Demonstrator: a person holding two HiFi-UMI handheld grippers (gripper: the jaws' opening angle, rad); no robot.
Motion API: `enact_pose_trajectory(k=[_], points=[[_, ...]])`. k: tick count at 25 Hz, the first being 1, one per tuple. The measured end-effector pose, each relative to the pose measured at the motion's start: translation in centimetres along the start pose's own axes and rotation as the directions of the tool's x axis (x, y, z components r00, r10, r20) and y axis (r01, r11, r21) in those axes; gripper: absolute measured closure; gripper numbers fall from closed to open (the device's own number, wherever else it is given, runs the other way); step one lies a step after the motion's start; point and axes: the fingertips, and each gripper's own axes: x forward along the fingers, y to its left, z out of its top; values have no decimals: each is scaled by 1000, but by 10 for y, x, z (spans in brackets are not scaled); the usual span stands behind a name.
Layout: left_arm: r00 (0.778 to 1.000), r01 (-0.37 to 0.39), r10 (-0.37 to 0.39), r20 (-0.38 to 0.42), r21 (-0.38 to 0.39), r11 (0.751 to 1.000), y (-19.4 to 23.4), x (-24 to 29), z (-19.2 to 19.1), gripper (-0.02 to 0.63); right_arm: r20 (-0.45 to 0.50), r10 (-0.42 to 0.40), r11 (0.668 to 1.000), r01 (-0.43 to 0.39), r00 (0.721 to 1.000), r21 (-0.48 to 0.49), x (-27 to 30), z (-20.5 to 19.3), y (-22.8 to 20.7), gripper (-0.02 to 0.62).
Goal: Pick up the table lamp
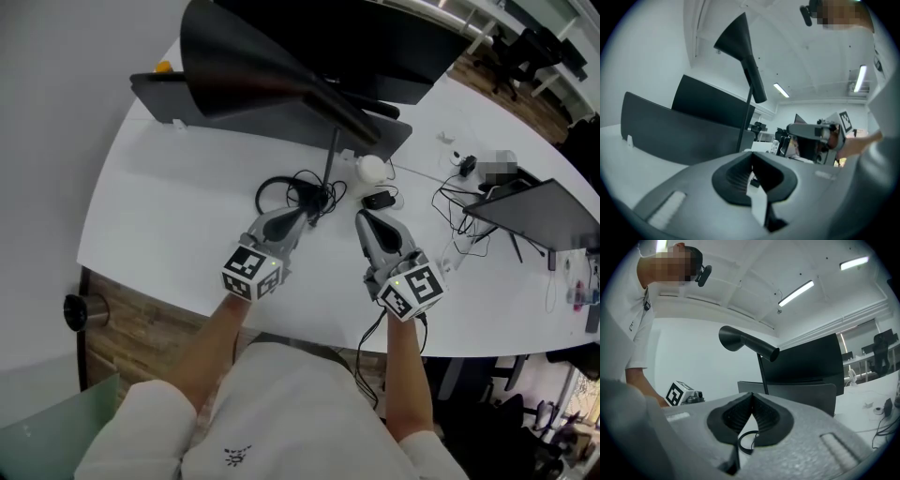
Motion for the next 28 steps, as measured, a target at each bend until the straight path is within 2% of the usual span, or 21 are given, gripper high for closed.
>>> enact_pose_trajectory(k=[12,14,21,28], points=[[1000,-26,25,11,35,999,33,44,1,610,13,-24,999,24,1000,-21,27,-5,-29,595],[1000,-29,29,4,39,999,36,51,-3,582,9,-19,1000,19,1000,-23,33,-6,-31,595],[999,-6,9,-33,64,998,39,73,-18,556,7,-3,999,4,1000,-40,50,-10,-36,595],[997,-3,9,-75,79,997,39,91,-39,498,-15,-20,997,19,1000,-68,58,-21,-44,592]])
